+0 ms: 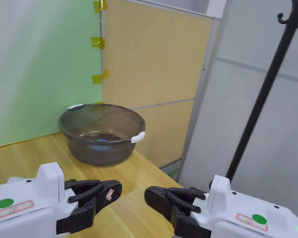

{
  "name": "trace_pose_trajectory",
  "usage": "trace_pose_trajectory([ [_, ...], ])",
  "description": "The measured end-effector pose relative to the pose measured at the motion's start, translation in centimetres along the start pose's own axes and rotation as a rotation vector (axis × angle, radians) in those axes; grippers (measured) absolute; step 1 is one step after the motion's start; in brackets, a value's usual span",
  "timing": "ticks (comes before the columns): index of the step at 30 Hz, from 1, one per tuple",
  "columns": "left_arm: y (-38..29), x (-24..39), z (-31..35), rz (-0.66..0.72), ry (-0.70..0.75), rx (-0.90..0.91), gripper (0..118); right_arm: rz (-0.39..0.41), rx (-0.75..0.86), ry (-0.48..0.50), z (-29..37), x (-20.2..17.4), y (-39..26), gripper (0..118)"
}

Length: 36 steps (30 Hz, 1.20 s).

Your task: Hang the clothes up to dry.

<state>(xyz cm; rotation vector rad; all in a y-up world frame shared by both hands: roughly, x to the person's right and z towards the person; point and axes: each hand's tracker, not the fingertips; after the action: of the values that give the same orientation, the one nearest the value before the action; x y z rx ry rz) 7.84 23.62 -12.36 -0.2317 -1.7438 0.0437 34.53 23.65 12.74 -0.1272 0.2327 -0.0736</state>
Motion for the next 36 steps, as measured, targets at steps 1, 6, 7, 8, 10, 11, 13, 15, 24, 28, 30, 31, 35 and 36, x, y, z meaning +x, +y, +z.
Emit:
trace_pose_trajectory([
  [1,0.3,0.4,-1.7,-0.016,-0.038,0.000,2,-0.002,0.006,-0.046,2.0,-0.2,0.0,0],
  [6,1.9,3.3,-9.8,-0.057,-0.270,-0.026,2,-0.022,0.040,-0.312,12.1,-2.2,-0.5,0],
  [7,2.2,4.1,-11.2,-0.060,-0.317,-0.032,2,-0.025,0.043,-0.364,14.2,-3.0,-0.6,0],
  [8,2.3,4.6,-12.2,-0.067,-0.359,-0.036,2,-0.026,0.049,-0.406,15.8,-3.7,-0.7,0],
  [10,2.7,6.1,-14.5,-0.077,-0.412,-0.038,2,-0.042,0.053,-0.506,19.0,-5.1,-0.4,0],
  [11,2.8,6.7,-15.2,-0.085,-0.417,-0.032,2,-0.045,0.060,-0.551,20.1,-5.8,-0.2,0],
  [13,3.1,8.0,-16.4,-0.089,-0.459,-0.035,2,-0.047,0.063,-0.608,22.2,-7.1,0.4,0],
  [15,3.4,8.5,-17.1,-0.093,-0.474,-0.027,2,-0.031,0.060,-0.669,23.2,-8.1,1.5,0],
  [24,6.7,9.4,-17.3,-0.105,-0.447,0.054,2,0.083,0.085,-0.701,23.0,-12.6,10.5,0],
  [28,8.7,9.6,-17.0,-0.048,-0.452,0.150,2,0.093,0.209,-0.711,23.6,-15.6,18.3,0],
  [30,9.7,9.7,-16.9,-0.018,-0.432,0.201,2,0.125,0.239,-0.748,23.6,-17.2,22.4,0],
  [31,10.2,9.9,-16.8,-0.018,-0.422,0.217,2,0.149,0.251,-0.764,23.5,-17.8,24.4,0],
  [35,12.0,9.9,-16.8,-0.004,-0.395,0.276,2,0.143,0.246,-0.887,22.1,-18.5,31.3,0],
  [36,12.5,9.9,-16.9,0.009,-0.410,0.274,2,0.130,0.221,-0.943,21.6,-18.3,32.9,0],
])
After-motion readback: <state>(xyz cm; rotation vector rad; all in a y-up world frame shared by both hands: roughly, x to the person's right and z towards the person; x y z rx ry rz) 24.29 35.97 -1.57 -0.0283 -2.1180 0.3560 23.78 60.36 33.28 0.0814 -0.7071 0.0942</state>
